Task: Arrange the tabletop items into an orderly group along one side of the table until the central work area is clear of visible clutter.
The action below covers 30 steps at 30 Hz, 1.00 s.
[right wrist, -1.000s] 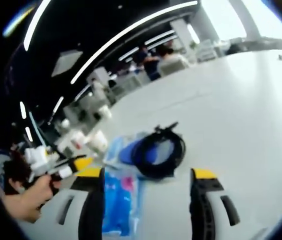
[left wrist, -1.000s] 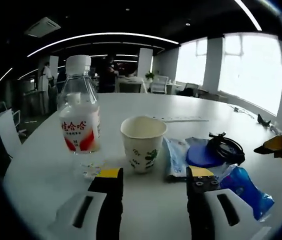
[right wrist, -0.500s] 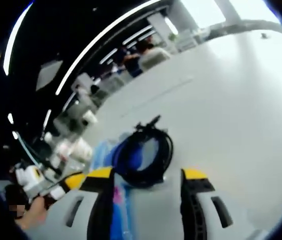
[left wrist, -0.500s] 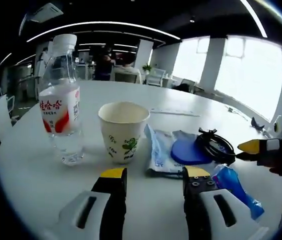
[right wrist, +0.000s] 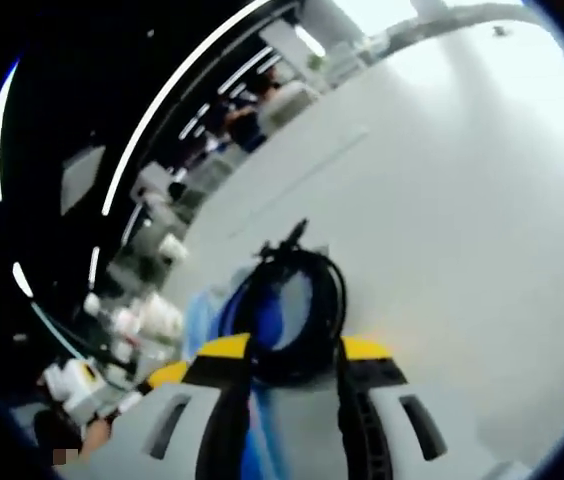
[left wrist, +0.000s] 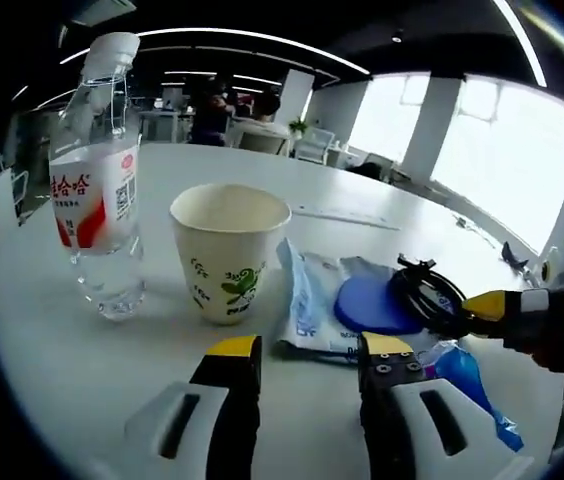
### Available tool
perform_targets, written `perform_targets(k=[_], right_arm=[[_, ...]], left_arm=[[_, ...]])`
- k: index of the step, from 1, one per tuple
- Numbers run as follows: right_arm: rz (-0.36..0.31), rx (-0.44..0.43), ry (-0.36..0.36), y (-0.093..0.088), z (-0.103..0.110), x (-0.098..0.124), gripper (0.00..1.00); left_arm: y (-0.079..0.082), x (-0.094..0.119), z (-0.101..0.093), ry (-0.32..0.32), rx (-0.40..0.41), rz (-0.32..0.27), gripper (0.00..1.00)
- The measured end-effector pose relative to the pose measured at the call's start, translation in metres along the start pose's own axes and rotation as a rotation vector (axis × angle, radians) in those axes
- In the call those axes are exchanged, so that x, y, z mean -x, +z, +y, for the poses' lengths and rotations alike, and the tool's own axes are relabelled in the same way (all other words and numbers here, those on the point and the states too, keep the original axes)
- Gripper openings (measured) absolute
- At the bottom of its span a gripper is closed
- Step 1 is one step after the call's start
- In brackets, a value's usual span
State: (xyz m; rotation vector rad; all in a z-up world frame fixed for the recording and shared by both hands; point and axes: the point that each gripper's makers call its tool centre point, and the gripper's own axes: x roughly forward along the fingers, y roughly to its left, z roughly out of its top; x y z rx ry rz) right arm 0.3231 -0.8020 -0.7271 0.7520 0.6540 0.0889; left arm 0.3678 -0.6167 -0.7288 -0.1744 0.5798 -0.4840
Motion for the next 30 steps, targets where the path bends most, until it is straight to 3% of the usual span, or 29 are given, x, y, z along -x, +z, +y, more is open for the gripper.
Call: perform_targets(k=[11, 16, 22, 30], right_arm=[[0.011, -0.076, -0.03, -0.0013, -0.0069, -0.0001, 0.15], [0.017, -0.106, -0.032, -0.0025, -0.0079, -0.0002, 0.12], [0.01, -0.139, 0.004, 0.0027, -0.004, 0.0021, 0.05], [0.015, -0.207, 0.013, 0.0039, -0.0018, 0.0025, 0.04]], left_arm=[[-0.0013, -0.0053, -0.0001, -0.007, 0.043, 0.011, 0.24], [-0.0057, -0.0069, 0.0004, -0.009, 0.006, 0.037, 0.18], [-0.0037, -0.0022, 0.0014, -0.019, 0.002, 0.033, 0.03], [0.0005, -0.0018, -0.0025, -0.04, 0.004, 0.024, 0.01]])
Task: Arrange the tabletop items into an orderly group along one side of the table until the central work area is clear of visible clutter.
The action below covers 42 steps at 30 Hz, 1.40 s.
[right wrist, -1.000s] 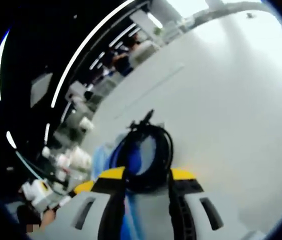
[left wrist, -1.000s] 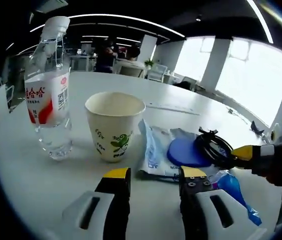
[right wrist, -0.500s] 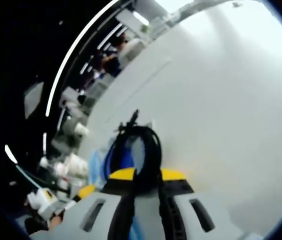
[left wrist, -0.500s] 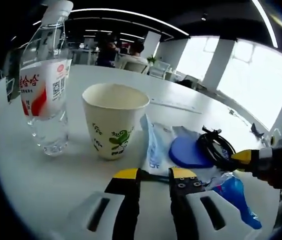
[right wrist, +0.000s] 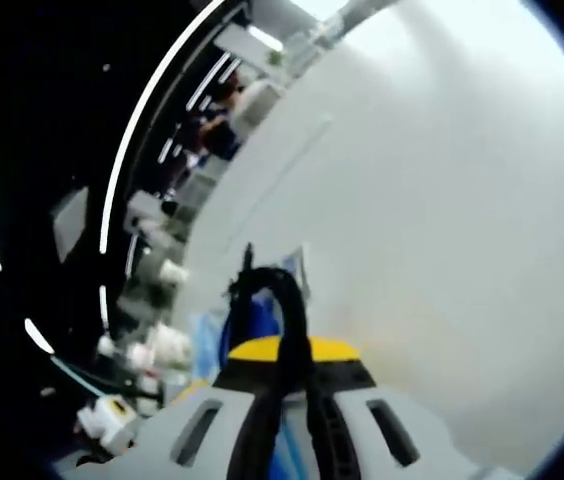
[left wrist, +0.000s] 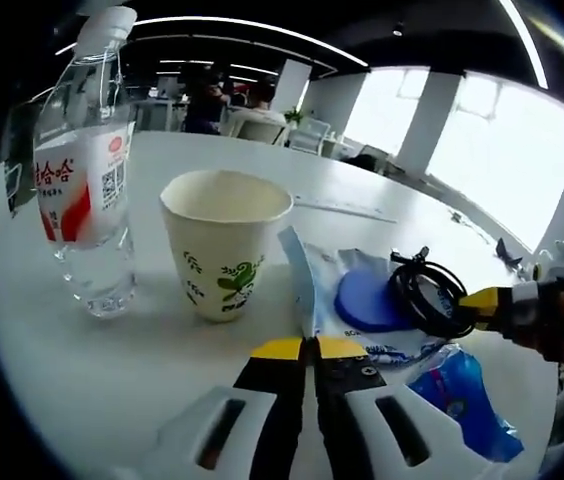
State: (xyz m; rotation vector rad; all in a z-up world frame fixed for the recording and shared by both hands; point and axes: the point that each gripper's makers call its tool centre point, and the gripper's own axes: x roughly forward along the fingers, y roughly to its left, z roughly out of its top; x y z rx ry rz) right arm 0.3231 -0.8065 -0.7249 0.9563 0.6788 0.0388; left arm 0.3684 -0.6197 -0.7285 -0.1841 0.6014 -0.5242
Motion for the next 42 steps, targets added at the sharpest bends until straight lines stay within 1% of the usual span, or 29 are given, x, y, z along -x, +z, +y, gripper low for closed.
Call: perform_targets(k=[2, 4, 6, 12, 14, 18, 23, 24, 28, 31, 32, 36, 38, 40, 42], right_arm=[[-0.002, -0.021, 0.006, 0.001, 0.001, 0.001, 0.03], [-0.002, -0.046, 0.012, 0.002, 0.003, 0.002, 0.03], [-0.008, -0.042, 0.015, 0.004, 0.003, 0.002, 0.03], [-0.009, -0.038, 0.026, 0.006, 0.006, 0.003, 0.02], [-0.013, -0.04, 0.029, 0.008, 0.008, 0.004, 0.02], [-0.014, -0.046, 0.033, 0.01, 0.01, 0.005, 0.02], [-0.027, -0.065, 0.036, 0.013, 0.012, 0.006, 0.02], [-0.031, -0.066, 0.043, 0.014, 0.013, 0.006, 0.03], [-0.049, -0.116, 0.069, 0.019, 0.018, 0.01, 0.03], [-0.058, -0.133, 0.086, 0.023, 0.02, 0.011, 0.02], [-0.06, -0.136, 0.088, 0.024, 0.021, 0.012, 0.02], [-0.069, -0.149, 0.105, 0.028, 0.025, 0.015, 0.02], [-0.071, -0.156, 0.119, 0.029, 0.027, 0.015, 0.01], [-0.07, -0.161, 0.133, 0.029, 0.03, 0.016, 0.01], [-0.071, -0.168, 0.153, 0.03, 0.035, 0.017, 0.01]], left_arm=[[0.002, 0.001, -0.001, -0.002, -0.002, -0.006, 0.01], [0.007, 0.003, -0.002, -0.011, -0.003, -0.027, 0.01], [0.012, 0.005, -0.005, -0.016, -0.01, -0.046, 0.01], [0.018, 0.006, -0.006, -0.024, -0.005, -0.07, 0.0], [0.021, 0.006, -0.008, -0.029, -0.016, -0.084, 0.0], [0.017, 0.005, -0.005, -0.015, -0.003, -0.067, 0.0], [0.013, 0.004, -0.003, 0.007, 0.015, -0.062, 0.0], [0.013, 0.004, -0.002, 0.011, 0.015, -0.061, 0.0], [0.012, 0.002, 0.0, 0.028, 0.024, -0.058, 0.01], [0.012, 0.002, 0.002, 0.038, 0.025, -0.061, 0.01], [0.011, 0.002, 0.004, 0.046, 0.023, -0.053, 0.01], [0.008, 0.002, 0.003, 0.047, 0.047, -0.049, 0.01], [0.006, 0.002, 0.005, 0.056, 0.048, -0.042, 0.03], [0.004, 0.003, 0.009, 0.075, 0.044, -0.036, 0.08], [0.003, 0.004, 0.011, 0.075, 0.055, -0.036, 0.14]])
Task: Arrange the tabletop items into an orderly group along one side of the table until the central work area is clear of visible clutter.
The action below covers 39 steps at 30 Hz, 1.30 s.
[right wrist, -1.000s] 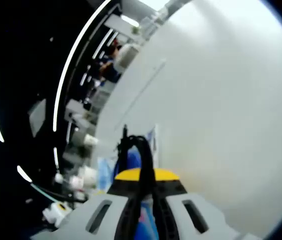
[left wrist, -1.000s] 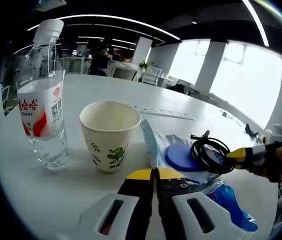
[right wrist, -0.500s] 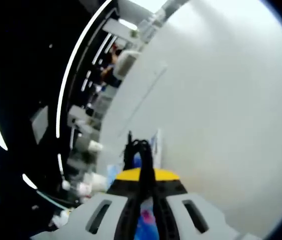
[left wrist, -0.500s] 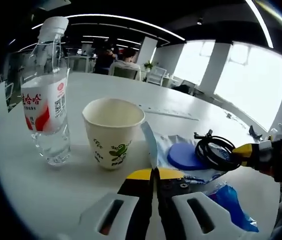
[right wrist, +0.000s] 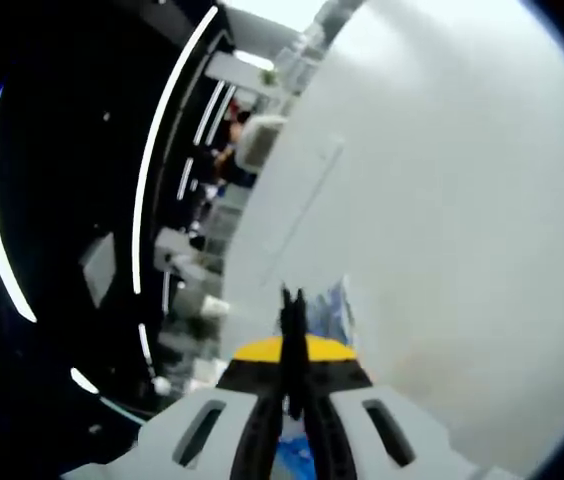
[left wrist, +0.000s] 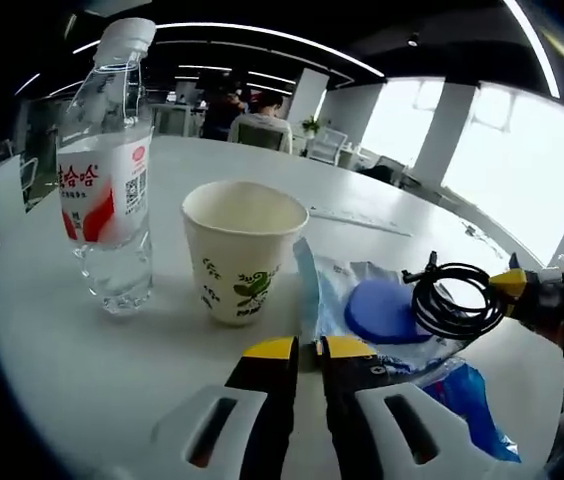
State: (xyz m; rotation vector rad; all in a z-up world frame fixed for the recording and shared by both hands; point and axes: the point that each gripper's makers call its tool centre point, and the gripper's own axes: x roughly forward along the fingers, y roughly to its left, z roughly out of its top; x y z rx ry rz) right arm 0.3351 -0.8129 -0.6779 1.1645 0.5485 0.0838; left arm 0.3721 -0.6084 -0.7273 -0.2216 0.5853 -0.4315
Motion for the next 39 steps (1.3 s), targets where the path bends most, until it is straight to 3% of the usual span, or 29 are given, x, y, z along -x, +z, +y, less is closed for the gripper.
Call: perform_targets(k=[10, 14, 19, 25, 29, 39], right_arm=[[0.015, -0.022, 0.061, -0.005, 0.016, -0.001, 0.0], [0.021, -0.023, 0.114, -0.005, 0.027, -0.001, 0.0], [0.014, -0.026, 0.153, -0.003, 0.038, 0.004, 0.0], [0.02, -0.036, 0.188, -0.003, 0.048, 0.013, 0.0], [0.026, -0.052, 0.215, -0.004, 0.057, 0.02, 0.0], [0.049, -0.087, 0.281, -0.006, 0.075, 0.041, 0.0]], left_arm=[[0.005, 0.01, -0.008, 0.002, -0.045, -0.013, 0.35], [0.008, 0.012, -0.023, -0.047, -0.085, -0.029, 0.43], [0.011, 0.014, -0.025, -0.055, -0.097, -0.036, 0.46], [0.012, 0.019, -0.028, -0.071, -0.095, -0.034, 0.55], [0.015, 0.024, -0.032, -0.076, -0.151, -0.05, 0.62], [0.025, 0.036, -0.05, -0.149, -0.167, -0.073, 0.8]])
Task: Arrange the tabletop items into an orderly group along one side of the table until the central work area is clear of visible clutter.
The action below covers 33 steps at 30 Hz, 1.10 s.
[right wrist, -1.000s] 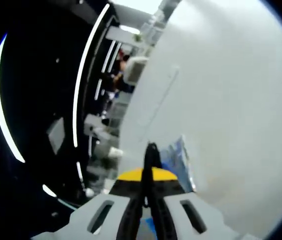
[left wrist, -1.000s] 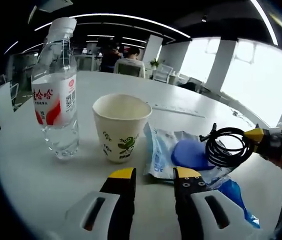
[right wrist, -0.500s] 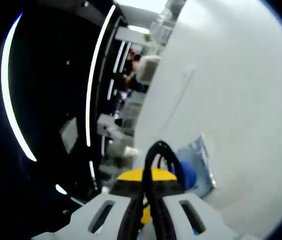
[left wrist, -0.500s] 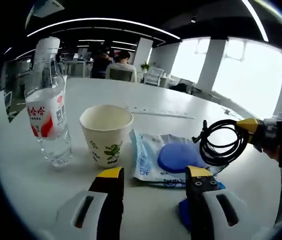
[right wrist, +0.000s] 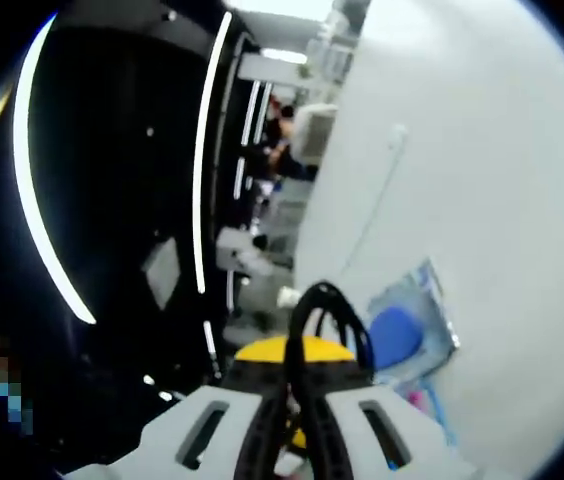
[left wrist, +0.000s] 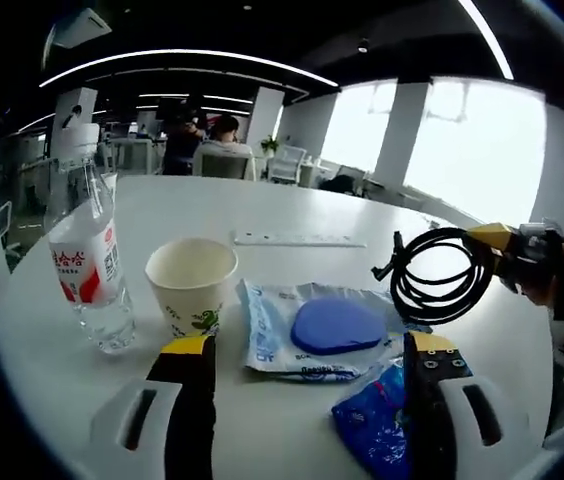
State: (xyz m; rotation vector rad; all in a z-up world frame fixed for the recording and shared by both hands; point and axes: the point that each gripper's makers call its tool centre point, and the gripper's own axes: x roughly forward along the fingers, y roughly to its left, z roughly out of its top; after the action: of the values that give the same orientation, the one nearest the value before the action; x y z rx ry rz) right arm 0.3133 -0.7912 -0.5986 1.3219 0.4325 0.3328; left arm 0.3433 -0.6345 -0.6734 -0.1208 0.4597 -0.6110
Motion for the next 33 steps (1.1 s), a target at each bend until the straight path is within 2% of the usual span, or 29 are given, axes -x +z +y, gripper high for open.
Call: perform_targets(k=[2, 4, 7, 11, 16, 19, 29, 33], right_arm=[[0.004, -0.017, 0.01, -0.001, 0.003, 0.004, 0.0], [0.029, -0.064, 0.027, -0.004, 0.006, 0.008, 0.0], [0.041, -0.082, 0.038, -0.005, 0.007, 0.016, 0.0], [0.057, -0.083, 0.043, -0.007, 0.01, 0.024, 0.0], [0.081, -0.059, 0.024, -0.012, 0.007, 0.037, 0.0], [0.095, -0.056, 0.01, -0.015, 0.003, 0.042, 0.0], [0.121, -0.061, -0.009, -0.022, -0.005, 0.056, 0.0], [0.133, -0.068, -0.003, -0.025, -0.007, 0.06, 0.0]], left_arm=[[0.002, 0.002, -0.003, -0.011, -0.015, -0.002, 0.85], [0.006, 0.007, -0.006, -0.013, -0.021, -0.018, 0.85], [0.011, 0.012, -0.012, -0.025, -0.061, -0.036, 0.92], [0.014, 0.019, -0.019, -0.046, -0.066, -0.041, 0.99], [0.014, 0.027, -0.027, -0.074, -0.078, -0.027, 0.99], [0.015, 0.032, -0.028, -0.08, -0.053, -0.023, 0.99], [0.016, 0.042, -0.025, -0.069, -0.028, -0.014, 0.97], [0.019, 0.046, -0.025, -0.055, -0.039, -0.037, 0.93]])
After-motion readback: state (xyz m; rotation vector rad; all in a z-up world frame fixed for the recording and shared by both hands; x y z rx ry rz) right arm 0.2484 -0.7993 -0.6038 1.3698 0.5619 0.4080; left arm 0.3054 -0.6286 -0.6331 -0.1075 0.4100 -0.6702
